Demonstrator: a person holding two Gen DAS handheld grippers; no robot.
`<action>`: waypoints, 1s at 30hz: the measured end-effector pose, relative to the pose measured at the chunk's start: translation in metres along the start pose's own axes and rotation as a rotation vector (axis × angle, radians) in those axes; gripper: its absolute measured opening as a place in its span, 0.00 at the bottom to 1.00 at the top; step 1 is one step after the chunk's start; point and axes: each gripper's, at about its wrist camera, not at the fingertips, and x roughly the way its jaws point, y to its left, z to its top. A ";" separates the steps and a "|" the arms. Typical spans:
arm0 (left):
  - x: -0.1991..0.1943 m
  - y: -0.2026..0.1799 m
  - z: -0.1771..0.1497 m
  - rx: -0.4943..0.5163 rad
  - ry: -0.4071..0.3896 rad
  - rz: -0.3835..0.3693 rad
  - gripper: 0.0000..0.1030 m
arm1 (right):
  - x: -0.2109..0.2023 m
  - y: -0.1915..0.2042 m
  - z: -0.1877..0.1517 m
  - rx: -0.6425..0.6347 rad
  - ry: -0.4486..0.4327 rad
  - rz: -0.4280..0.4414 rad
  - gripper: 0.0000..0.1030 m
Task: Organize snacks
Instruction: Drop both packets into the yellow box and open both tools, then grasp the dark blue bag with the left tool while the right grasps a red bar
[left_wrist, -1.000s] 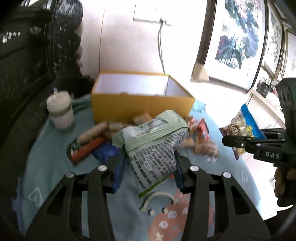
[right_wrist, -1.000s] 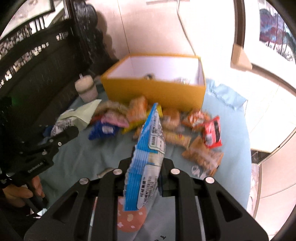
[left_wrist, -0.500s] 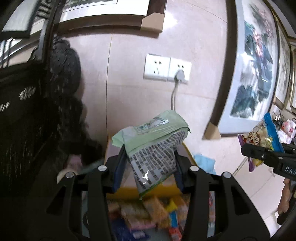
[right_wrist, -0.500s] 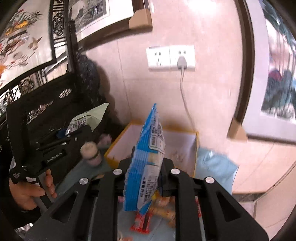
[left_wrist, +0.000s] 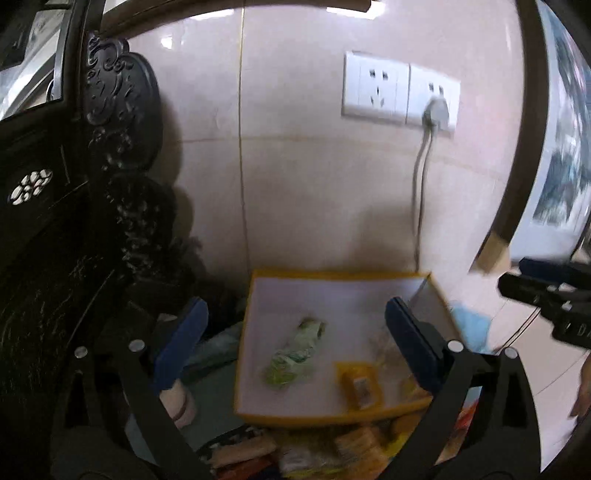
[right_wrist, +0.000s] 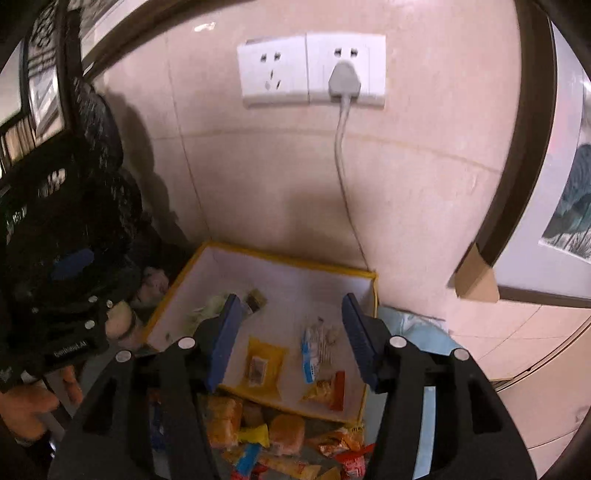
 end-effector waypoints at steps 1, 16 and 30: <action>0.001 0.003 -0.011 0.003 0.017 0.004 0.96 | 0.004 0.000 -0.008 -0.001 0.015 0.004 0.55; -0.017 0.024 -0.200 -0.045 0.248 0.016 0.96 | 0.020 0.034 -0.206 0.067 0.271 0.067 0.55; 0.015 0.001 -0.240 0.020 0.311 -0.016 0.96 | 0.057 0.077 -0.258 0.048 0.396 0.062 0.56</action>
